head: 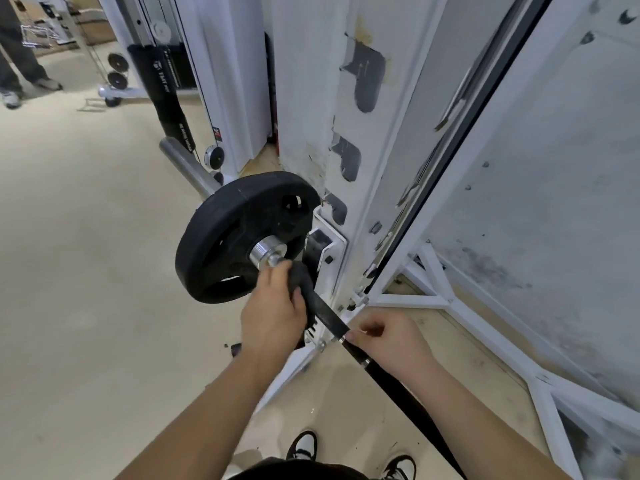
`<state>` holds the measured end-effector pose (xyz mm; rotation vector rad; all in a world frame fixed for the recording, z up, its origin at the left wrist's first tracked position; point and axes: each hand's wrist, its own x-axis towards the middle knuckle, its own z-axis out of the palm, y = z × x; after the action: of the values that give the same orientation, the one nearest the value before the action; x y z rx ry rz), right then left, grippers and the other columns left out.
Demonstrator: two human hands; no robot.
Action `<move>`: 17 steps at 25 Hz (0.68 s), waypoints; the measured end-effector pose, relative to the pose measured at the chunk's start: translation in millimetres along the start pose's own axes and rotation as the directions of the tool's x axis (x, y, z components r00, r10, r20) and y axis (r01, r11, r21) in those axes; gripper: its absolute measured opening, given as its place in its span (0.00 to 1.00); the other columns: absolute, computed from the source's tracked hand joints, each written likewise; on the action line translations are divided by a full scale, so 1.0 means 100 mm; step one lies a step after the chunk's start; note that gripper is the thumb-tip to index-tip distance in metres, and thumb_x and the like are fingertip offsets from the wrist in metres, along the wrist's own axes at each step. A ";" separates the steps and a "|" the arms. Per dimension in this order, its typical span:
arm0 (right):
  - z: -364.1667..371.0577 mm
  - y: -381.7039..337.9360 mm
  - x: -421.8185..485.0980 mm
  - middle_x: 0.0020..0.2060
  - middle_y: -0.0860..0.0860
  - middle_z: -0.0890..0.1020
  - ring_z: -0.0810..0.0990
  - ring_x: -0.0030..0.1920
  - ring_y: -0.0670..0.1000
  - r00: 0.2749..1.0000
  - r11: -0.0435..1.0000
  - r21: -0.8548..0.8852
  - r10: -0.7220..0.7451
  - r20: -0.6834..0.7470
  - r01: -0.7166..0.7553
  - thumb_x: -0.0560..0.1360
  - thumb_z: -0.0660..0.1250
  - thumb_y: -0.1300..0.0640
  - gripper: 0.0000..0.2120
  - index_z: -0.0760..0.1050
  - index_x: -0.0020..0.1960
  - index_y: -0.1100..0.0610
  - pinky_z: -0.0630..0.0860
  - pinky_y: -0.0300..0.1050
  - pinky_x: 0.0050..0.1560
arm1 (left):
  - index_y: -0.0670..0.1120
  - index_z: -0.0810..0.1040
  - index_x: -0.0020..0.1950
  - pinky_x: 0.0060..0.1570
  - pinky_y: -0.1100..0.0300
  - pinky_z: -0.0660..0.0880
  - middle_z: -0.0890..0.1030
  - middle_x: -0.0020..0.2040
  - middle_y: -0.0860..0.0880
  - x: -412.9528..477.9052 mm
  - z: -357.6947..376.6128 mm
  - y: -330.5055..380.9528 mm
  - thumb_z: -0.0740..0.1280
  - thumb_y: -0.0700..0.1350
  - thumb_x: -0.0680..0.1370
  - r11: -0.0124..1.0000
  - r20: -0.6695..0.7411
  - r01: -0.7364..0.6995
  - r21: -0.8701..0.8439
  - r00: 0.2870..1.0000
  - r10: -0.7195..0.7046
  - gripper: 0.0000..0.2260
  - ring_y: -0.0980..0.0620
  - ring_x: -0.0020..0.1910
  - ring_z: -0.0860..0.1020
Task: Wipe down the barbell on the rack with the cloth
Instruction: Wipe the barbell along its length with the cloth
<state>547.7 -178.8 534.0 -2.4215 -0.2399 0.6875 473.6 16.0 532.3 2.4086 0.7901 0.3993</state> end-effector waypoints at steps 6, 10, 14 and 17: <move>0.05 -0.07 -0.04 0.32 0.53 0.85 0.85 0.37 0.56 0.999 0.998 -0.066 0.021 0.038 -0.019 0.67 0.73 0.46 0.11 0.83 0.38 0.55 0.83 0.54 0.44 | 0.51 0.84 0.62 0.52 0.70 0.71 0.85 0.58 0.52 -0.43 -0.08 0.11 0.73 0.44 0.73 0.963 0.208 -0.140 -0.231 0.960 0.189 0.17 0.52 0.54 0.82; 0.05 -0.21 -0.07 0.32 0.51 0.86 0.85 0.39 0.52 0.999 0.972 -0.231 0.035 -0.008 -0.036 0.69 0.72 0.47 0.10 0.82 0.37 0.53 0.83 0.48 0.44 | 0.52 0.76 0.69 0.59 0.59 0.72 0.80 0.64 0.52 0.12 -0.41 -0.12 0.71 0.46 0.77 0.967 -0.061 0.115 -0.228 0.989 -0.132 0.21 0.51 0.62 0.78; 0.01 -0.27 -0.07 0.29 0.47 0.85 0.84 0.37 0.49 0.996 0.971 -0.221 0.091 0.005 -0.088 0.68 0.73 0.48 0.08 0.82 0.35 0.51 0.78 0.43 0.40 | 0.46 0.66 0.78 0.61 0.57 0.70 0.70 0.72 0.41 0.16 0.00 0.05 0.71 0.45 0.76 0.964 0.113 0.166 -0.208 0.983 -0.145 0.31 0.40 0.68 0.74; 0.01 -0.23 -0.09 0.28 0.46 0.85 0.84 0.35 0.49 0.994 0.986 -0.128 0.107 -0.001 -0.107 0.68 0.75 0.48 0.08 0.82 0.34 0.50 0.79 0.45 0.42 | 0.46 0.64 0.81 0.65 0.59 0.70 0.65 0.75 0.42 -0.07 0.13 0.03 0.71 0.45 0.76 0.969 0.132 0.096 -0.227 0.989 -0.067 0.34 0.41 0.69 0.71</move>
<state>538.9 -163.1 550.7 -2.5702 -0.1616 0.7477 475.7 4.2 523.3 2.1531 0.7406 0.2892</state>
